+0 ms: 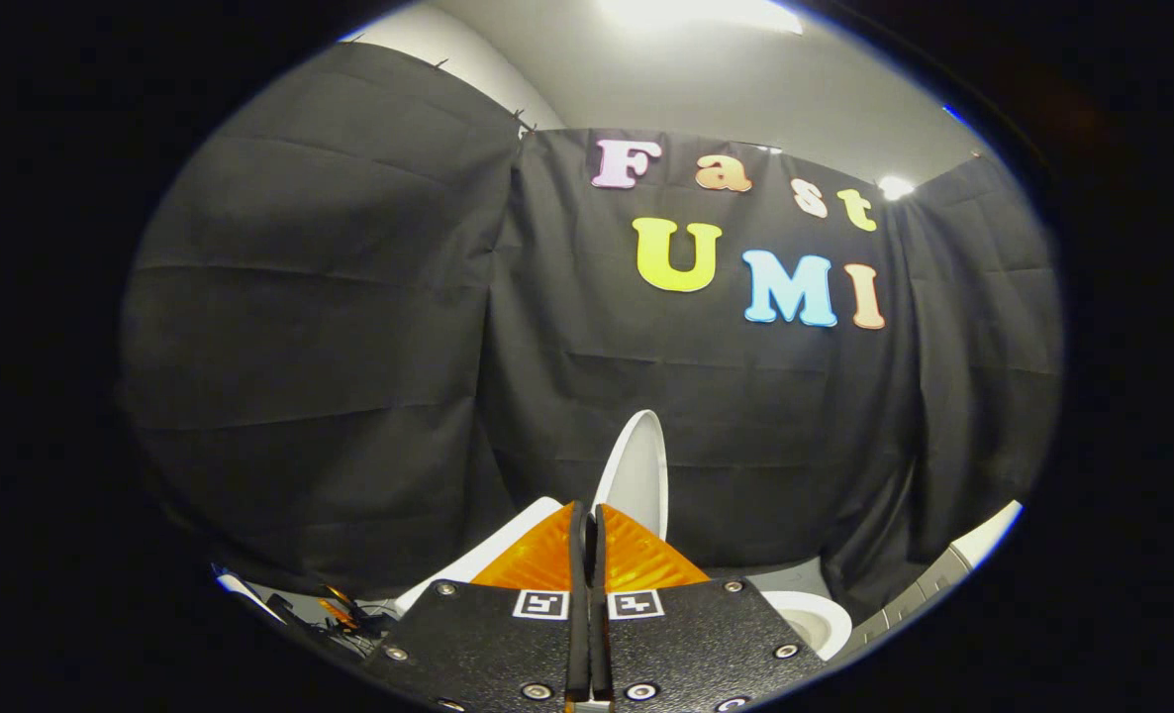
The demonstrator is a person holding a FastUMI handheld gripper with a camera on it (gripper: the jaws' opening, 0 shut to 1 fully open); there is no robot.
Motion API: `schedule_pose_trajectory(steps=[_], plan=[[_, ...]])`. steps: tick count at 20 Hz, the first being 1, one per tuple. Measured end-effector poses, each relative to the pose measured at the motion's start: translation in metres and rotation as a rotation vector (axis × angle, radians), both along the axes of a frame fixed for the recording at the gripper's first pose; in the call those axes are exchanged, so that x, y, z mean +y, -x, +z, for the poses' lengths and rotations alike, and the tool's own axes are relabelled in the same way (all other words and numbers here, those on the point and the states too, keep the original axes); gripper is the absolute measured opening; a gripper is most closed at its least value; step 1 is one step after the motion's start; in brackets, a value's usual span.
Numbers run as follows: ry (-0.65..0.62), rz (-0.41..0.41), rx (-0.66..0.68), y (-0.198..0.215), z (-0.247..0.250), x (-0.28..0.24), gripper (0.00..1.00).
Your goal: Open the toilet lid.
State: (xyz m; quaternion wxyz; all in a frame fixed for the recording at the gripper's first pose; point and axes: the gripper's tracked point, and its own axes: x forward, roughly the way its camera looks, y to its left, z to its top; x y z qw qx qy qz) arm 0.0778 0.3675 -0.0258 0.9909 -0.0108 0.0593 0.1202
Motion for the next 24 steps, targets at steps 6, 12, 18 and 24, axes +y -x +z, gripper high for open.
schedule_pose_trajectory(steps=[6,12,18,24], plan=[[-0.100,0.031,0.010,0.000,-0.006,0.023,0.04],[-0.087,0.060,-0.002,-0.002,-0.005,0.028,0.08],[-0.247,0.174,0.005,0.015,0.014,0.023,0.29],[-0.346,0.275,-0.074,0.048,0.055,-0.009,0.96]])
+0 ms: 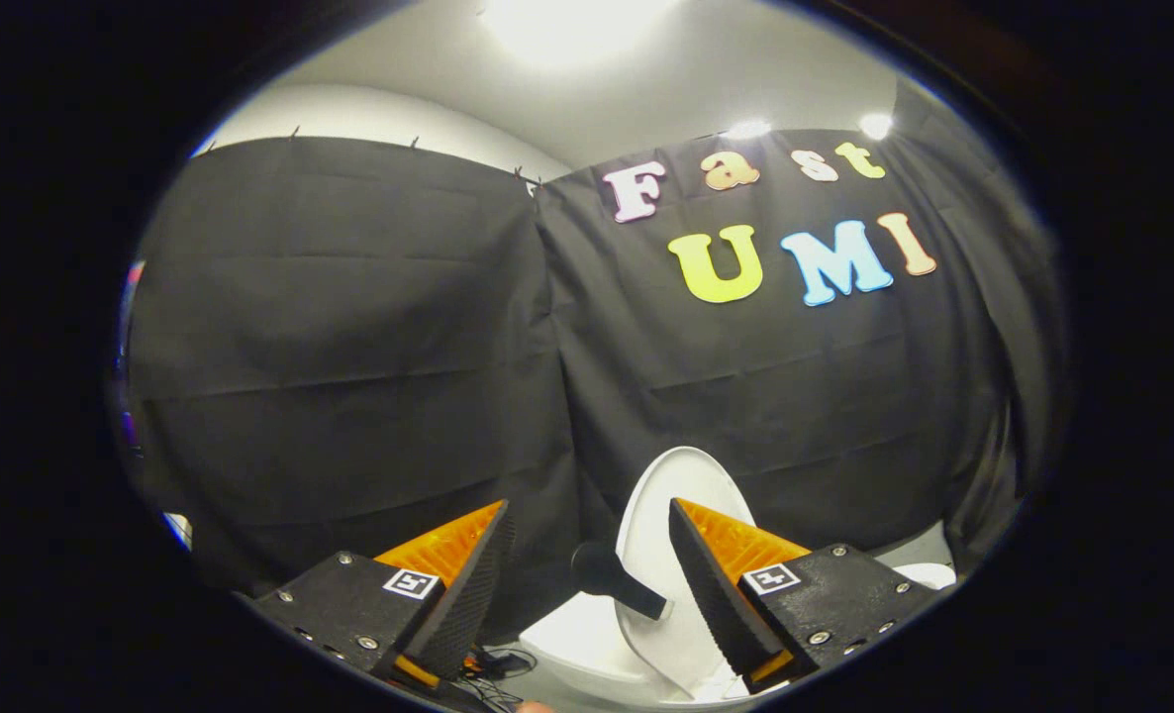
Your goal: Open the toilet lid.
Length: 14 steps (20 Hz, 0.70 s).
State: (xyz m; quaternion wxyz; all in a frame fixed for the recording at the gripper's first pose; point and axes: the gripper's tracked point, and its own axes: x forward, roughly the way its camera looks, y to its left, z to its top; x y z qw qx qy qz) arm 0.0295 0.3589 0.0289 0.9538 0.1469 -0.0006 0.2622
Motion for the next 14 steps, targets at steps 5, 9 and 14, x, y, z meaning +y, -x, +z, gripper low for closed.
schedule_pose_trajectory(steps=[5,9,14], plan=[[0.138,-0.062,-0.166,0.026,0.025,-0.080,0.96],[0.212,-0.099,-0.247,0.037,0.014,-0.147,0.96],[0.269,-0.162,-0.216,0.023,0.002,-0.218,0.96]])
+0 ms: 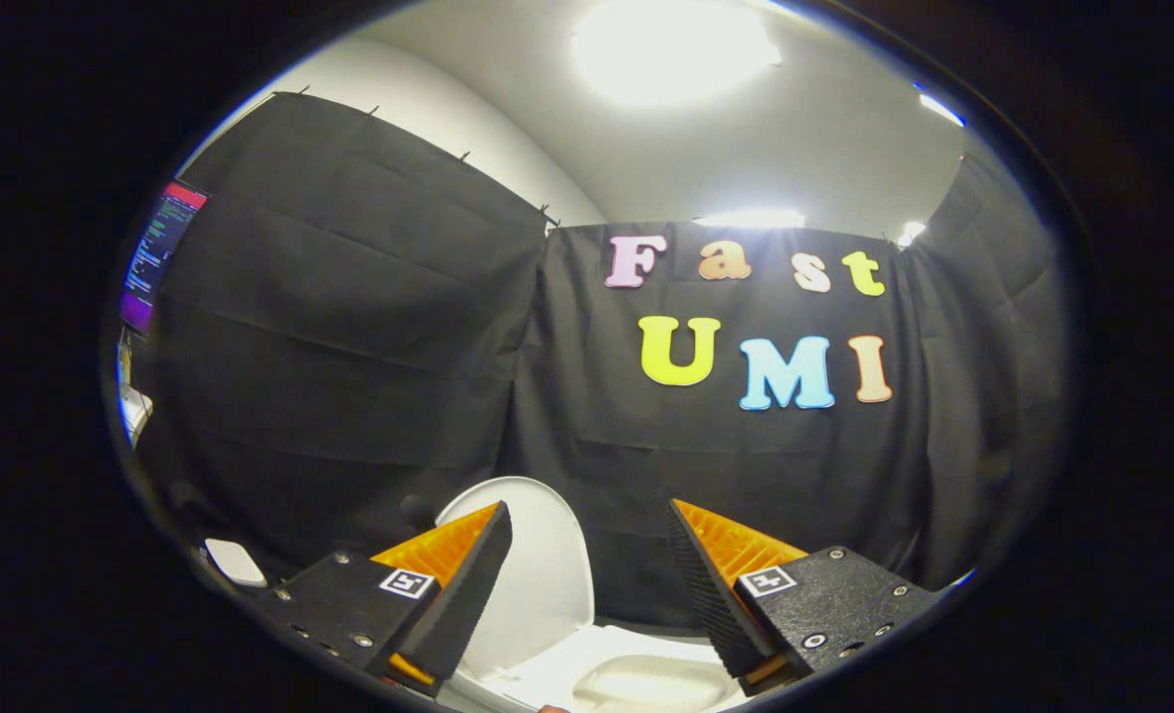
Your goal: Open the toilet lid.
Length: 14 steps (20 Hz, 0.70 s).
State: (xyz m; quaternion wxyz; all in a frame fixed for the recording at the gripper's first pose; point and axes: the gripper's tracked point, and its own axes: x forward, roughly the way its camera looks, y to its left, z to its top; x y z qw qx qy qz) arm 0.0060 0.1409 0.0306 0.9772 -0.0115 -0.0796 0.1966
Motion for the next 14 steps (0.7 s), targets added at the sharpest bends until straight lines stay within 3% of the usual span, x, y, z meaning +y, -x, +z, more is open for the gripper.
schedule_pose_trajectory(steps=[6,11,14], plan=[[-0.033,-0.064,0.030,-0.011,0.005,-0.075,0.96],[-0.127,-0.170,0.055,-0.013,0.002,-0.141,0.96],[-0.145,-0.164,0.098,-0.015,-0.006,-0.153,0.96]])
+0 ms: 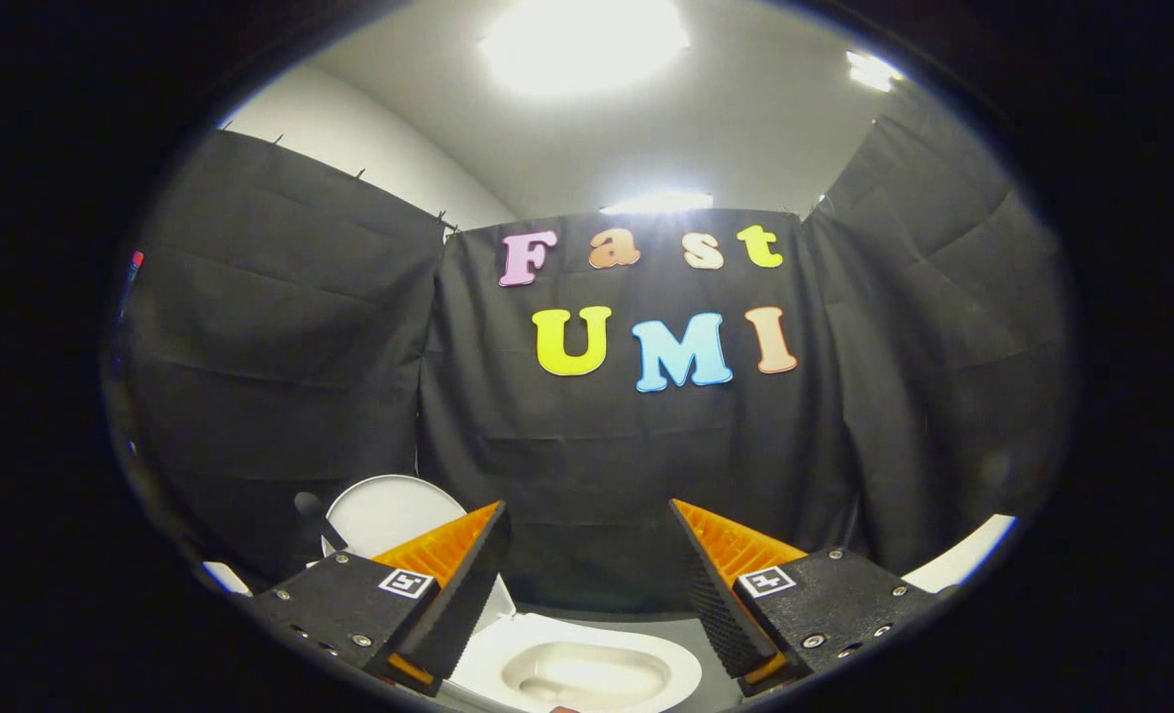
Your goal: Open the toilet lid.
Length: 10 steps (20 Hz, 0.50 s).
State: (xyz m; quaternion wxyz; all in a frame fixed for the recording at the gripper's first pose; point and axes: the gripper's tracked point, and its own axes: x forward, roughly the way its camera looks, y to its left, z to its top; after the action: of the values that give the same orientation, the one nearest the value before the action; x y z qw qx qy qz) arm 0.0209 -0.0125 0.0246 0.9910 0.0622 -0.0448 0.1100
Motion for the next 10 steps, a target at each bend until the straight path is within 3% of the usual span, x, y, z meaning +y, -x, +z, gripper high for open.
schedule_pose_trajectory(steps=[4,10], plan=[[0.087,-0.036,0.045,0.000,-0.009,-0.028,0.96],[0.079,-0.065,0.029,0.010,0.004,-0.061,0.96]])
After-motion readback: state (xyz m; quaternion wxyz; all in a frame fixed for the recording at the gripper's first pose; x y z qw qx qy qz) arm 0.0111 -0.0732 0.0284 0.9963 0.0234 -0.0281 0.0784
